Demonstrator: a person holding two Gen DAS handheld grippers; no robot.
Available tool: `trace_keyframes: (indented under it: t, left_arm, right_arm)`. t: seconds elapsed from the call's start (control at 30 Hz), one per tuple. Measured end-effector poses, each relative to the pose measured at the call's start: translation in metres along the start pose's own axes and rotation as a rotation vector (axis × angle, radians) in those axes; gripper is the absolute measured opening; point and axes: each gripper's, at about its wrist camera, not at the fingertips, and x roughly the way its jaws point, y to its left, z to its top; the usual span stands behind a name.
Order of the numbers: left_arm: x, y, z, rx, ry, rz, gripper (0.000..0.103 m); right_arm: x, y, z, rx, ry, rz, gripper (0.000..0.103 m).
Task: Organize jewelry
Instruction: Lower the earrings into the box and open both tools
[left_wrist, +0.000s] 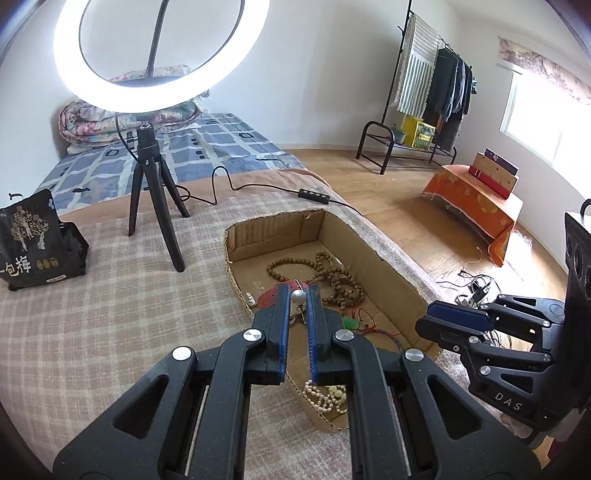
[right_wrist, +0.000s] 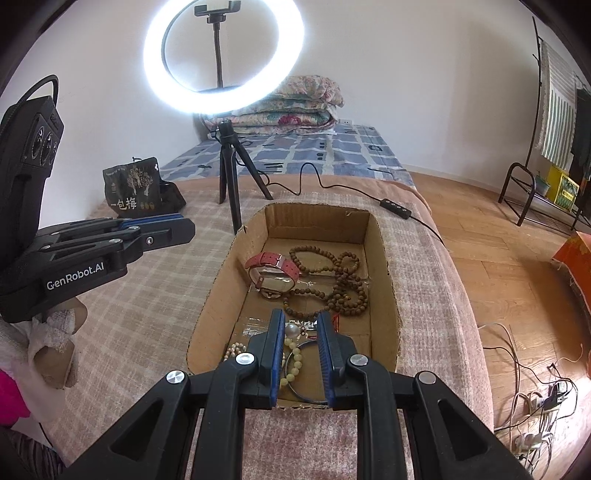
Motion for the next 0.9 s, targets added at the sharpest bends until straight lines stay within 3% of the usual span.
trace_keyframes:
  t: [0.53, 0.77, 0.83, 0.9]
  left_arm:
    - [0.023, -0.013, 0.007, 0.019, 0.004, 0.005, 0.007]
    - [0.023, -0.015, 0.01, 0.017, -0.005, 0.015, 0.007]
    - [0.022, -0.016, 0.009, 0.022, -0.003, 0.019, 0.007]
    - [0.022, -0.016, 0.009, 0.021, -0.004, 0.019, 0.008]
  right_arm:
    - [0.023, -0.014, -0.003, 0.03, 0.018, 0.026, 0.017]
    - [0.022, -0.014, -0.007, 0.04, 0.019, 0.03, 0.033]
    - [0.022, -0.013, -0.007, 0.042, 0.018, 0.025, 0.042]
    - [0.02, -0.014, -0.009, 0.045, 0.011, 0.019, 0.058]
